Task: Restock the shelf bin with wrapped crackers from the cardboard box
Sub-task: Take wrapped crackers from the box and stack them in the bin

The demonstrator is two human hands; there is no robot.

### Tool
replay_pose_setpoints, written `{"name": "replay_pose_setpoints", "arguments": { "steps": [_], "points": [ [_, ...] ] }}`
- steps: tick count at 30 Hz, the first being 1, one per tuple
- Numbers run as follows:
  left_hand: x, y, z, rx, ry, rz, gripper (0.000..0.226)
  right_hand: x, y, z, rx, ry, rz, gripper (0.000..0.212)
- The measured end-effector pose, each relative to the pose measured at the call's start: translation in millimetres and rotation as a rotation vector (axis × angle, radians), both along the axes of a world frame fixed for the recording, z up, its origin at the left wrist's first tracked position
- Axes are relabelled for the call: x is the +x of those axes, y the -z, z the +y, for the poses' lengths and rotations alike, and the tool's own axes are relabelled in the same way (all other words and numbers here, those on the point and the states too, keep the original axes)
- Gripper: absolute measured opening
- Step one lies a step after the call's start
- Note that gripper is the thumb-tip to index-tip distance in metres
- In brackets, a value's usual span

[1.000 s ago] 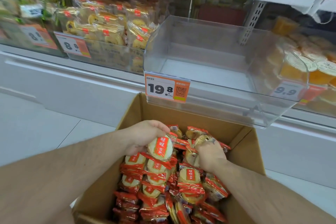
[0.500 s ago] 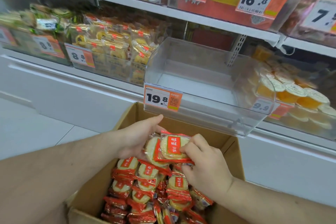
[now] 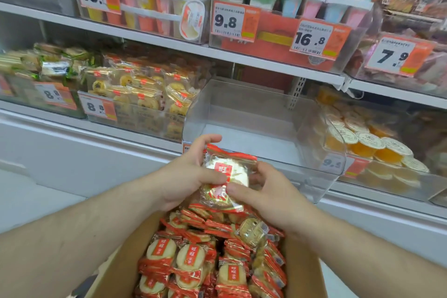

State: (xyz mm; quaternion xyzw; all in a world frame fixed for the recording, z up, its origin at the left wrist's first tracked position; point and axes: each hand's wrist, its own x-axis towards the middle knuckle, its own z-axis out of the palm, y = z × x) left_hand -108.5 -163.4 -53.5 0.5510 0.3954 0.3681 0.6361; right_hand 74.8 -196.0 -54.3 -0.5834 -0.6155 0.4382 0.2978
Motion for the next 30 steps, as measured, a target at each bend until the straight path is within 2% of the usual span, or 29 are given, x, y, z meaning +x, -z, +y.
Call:
{"name": "replay_pose_setpoints", "arguments": {
  "steps": [3, 5, 7, 9, 12, 13, 15, 17, 23, 27, 30],
  "points": [
    [4, -17, 11, 0.064, -0.014, 0.022, 0.068, 1, -20, 13, -0.084, -0.039, 0.24, 0.027],
    [0, -24, 22, 0.266, -0.195, 0.158, 0.06, 8, -40, 26, -0.057, 0.013, 0.266, 0.012],
    [-10, -27, 40, 0.552, -0.519, 0.325, 0.049, 22, -54, 51, -0.006, 0.083, 0.213, 0.015],
    [-18, -23, 60, 0.645, -0.714, 0.483, 0.049, 33, -63, 81, 0.022, 0.153, 0.175, 0.019],
    [-17, -6, 87, 0.401, -0.679, 0.595, 0.062, 36, -57, 133, -0.02, 0.227, 0.087, 0.021],
    [-14, 0, 92, 0.317, -0.635, 0.568, 0.059, 34, -50, 151, -0.038, 0.235, 0.053, 0.024],
    [-9, 10, 99, 0.251, -0.589, 0.513, 0.032, 27, -33, 186, -0.065, 0.245, -0.02, 0.035],
    [-9, 13, 102, 0.272, -0.598, 0.512, 0.02, 16, -17, 216, -0.074, 0.255, -0.08, 0.047],
    [-22, 16, 106, 0.289, -0.576, 0.586, 0.026, -13, 17, 269, -0.037, 0.307, -0.113, 0.058],
    [-29, 17, 106, 0.297, -0.536, 0.595, 0.037, -27, 36, 285, -0.027, 0.338, -0.196, 0.05],
    [-29, 16, 106, 0.299, -0.525, 0.591, 0.042, -36, 40, 287, 0.022, 0.463, -0.26, 0.059]
  ]
}}
